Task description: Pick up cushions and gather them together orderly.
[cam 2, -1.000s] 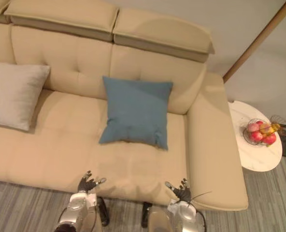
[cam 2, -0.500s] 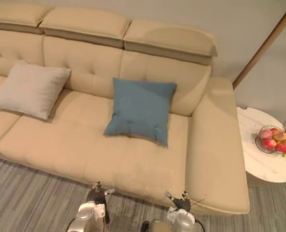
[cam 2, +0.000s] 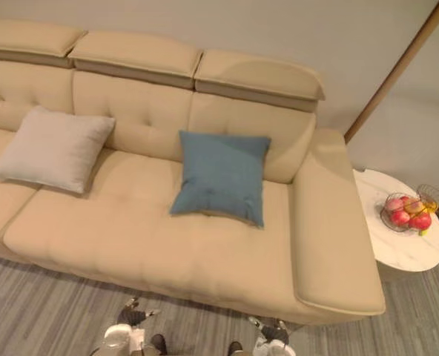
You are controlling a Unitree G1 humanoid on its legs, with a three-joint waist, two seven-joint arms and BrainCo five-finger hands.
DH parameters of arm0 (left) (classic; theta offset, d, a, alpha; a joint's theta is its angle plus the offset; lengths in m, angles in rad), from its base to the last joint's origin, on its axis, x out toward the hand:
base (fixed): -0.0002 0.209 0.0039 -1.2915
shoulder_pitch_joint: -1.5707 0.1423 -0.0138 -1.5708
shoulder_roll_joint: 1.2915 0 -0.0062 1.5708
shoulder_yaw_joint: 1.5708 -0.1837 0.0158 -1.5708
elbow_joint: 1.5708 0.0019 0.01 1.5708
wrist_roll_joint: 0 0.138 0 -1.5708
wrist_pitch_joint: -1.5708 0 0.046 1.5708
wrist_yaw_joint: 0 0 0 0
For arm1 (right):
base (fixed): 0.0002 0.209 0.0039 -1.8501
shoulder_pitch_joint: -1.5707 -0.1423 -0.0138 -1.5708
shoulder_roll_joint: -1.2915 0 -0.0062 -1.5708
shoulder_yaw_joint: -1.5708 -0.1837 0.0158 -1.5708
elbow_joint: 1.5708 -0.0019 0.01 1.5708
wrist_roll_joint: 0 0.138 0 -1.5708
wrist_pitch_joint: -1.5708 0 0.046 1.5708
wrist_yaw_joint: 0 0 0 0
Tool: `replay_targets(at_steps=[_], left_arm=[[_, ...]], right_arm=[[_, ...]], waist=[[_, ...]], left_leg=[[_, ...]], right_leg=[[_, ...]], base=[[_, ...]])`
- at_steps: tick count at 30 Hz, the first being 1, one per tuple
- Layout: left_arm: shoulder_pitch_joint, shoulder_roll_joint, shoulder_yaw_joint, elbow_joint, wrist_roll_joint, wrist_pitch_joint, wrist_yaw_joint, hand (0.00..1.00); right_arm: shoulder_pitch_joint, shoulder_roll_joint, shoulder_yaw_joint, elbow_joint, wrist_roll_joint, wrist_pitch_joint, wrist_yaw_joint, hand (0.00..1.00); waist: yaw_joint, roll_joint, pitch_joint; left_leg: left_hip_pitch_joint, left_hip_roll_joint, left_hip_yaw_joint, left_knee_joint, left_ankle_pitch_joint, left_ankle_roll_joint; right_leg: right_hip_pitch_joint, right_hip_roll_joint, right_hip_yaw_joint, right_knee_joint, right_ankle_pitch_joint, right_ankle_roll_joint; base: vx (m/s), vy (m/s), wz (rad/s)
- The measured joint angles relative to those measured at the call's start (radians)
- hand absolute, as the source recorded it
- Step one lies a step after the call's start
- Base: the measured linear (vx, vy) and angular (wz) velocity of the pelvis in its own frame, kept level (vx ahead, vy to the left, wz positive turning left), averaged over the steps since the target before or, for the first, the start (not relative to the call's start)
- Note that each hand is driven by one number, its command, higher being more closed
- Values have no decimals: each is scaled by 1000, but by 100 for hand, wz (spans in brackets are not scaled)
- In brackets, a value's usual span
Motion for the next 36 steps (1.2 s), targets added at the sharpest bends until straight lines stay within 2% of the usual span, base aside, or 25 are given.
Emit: replay_targets(at_steps=[3, 7, 21, 22, 32, 36], left_arm=[[6, 13, 5, 15, 26, 1, 0, 0], [16, 15, 11, 33, 29, 3, -1, 0], [36, 20, 47, 45, 46, 5, 0, 0], [33, 23, 34, 55, 45, 5, 2, 0], [46, 24, 36, 59, 32, 9, -1, 0], [60, 22, 50, 61, 3, 17, -19, 0]], right_arm=[[-9, -11, -15, 26, 0, 4, 3, 0], [-20, -32, -17, 31, 0, 7, 8, 0], [-36, -59, -51, 66, 0, 8, 6, 0], [-34, -74, -52, 63, 1, 8, -4, 0], [11, -74, -53, 58, -13, 17, 1, 0], [51, -74, -52, 58, -33, 40, 12, 0]], waist=[[0, 5, -4], [-1, 6, -4], [-1, 5, 0], [-18, 12, -4], [-20, 15, -1], [-39, 23, 5]], left_leg=[[23, -6, -16, -16, 5, 2], [38, -10, -71, -26, 5, 2], [130, -23, -68, -113, 17, -5], [147, -26, -122, -107, -8, -12], [175, -25, -119, -109, -9, -12], [217, -24, -113, -111, -9, -12]], right_leg=[[22, 2, 0, -17, 4, 5], [47, 8, 3, -44, 18, -10], [83, 9, 28, -50, 13, -14], [80, 4, 29, 2, -37, 2], [108, 4, 31, 4, -38, 1], [128, 4, 43, 42, -63, -2]], base=[[58, -11, -3], [63, -18, -6], [2, 5, -6], [7, 5, -3], [0, 0, 0], [-29, -3, -3]])
